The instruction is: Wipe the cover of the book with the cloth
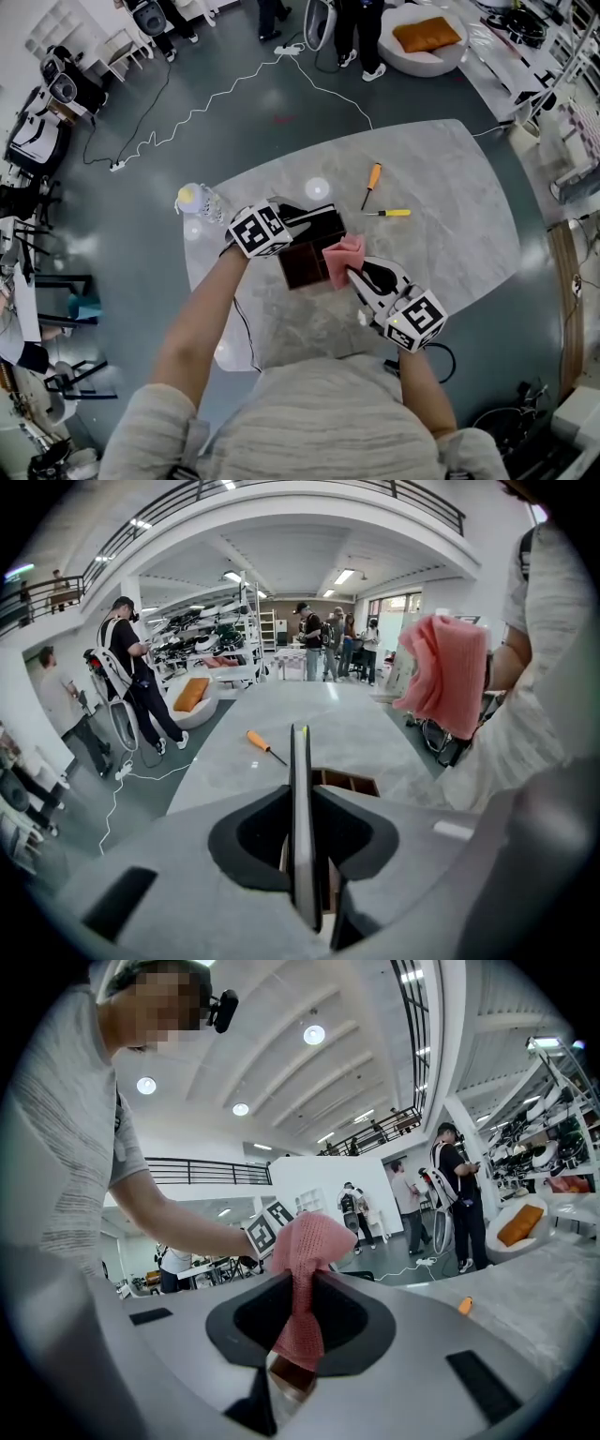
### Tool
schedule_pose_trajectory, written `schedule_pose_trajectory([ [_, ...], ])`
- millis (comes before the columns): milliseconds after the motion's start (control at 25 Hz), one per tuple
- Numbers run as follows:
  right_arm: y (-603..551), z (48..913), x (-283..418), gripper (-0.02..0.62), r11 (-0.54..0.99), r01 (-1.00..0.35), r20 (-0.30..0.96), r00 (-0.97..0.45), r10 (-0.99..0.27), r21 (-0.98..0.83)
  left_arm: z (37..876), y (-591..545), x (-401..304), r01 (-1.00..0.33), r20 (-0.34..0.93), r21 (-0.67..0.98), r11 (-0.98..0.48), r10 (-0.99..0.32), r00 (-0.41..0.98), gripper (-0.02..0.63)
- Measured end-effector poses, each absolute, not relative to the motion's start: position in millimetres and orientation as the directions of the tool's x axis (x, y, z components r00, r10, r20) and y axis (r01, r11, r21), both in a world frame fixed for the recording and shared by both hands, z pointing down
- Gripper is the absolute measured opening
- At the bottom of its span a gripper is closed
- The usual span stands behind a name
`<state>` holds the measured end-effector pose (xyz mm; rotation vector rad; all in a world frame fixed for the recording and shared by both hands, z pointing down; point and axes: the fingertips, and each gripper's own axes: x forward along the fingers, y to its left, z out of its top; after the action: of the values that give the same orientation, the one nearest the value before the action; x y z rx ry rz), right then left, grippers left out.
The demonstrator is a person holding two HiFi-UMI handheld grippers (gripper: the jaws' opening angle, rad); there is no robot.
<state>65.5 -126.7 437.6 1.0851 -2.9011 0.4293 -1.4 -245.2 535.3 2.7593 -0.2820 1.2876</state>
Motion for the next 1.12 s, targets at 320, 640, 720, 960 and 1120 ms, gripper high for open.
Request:
schedule_pose_trajectory([
  [320, -128.7, 435.2, 62.2, 0.063, 0.729, -0.64, 0.101, -0.764, -0.637, -0.243, 495.5, -246.9, -16.9, -0.39, 0.705, 0.053, -0.919, -0.242, 0.667, 0.077],
  [640, -127.3, 427.1, 51.8, 0.063, 0.744, -0.627, 0.083, -0.775, -0.627, -0.231, 437.2, -239.4, -20.8, -0.438, 0.642, 0.009, -0.899, -0.33, 0.692, 0.077],
  [720, -126.4, 425.7, 50.8, 0.063, 0.743, -0.629, 0.079, -0.773, -0.63, -0.23, 419.0, -240.2, -25.0, -0.475, 0.605, 0.018, -0.88, -0.369, 0.706, 0.077],
  [960, -123.5, 419.2, 53.1, 0.063, 0.738, -0.635, 0.07, -0.767, -0.638, -0.227, 385.9, -238.6, -42.8, -0.622, 0.491, 0.16, -0.767, -0.485, 0.724, 0.077],
  [1120, -124.0, 420.4, 52.1, 0.063, 0.741, -0.632, 0.076, -0.77, -0.633, -0.228, 403.2, -227.3, -52.4, -0.696, 0.473, 0.293, -0.656, -0.533, 0.701, 0.077],
])
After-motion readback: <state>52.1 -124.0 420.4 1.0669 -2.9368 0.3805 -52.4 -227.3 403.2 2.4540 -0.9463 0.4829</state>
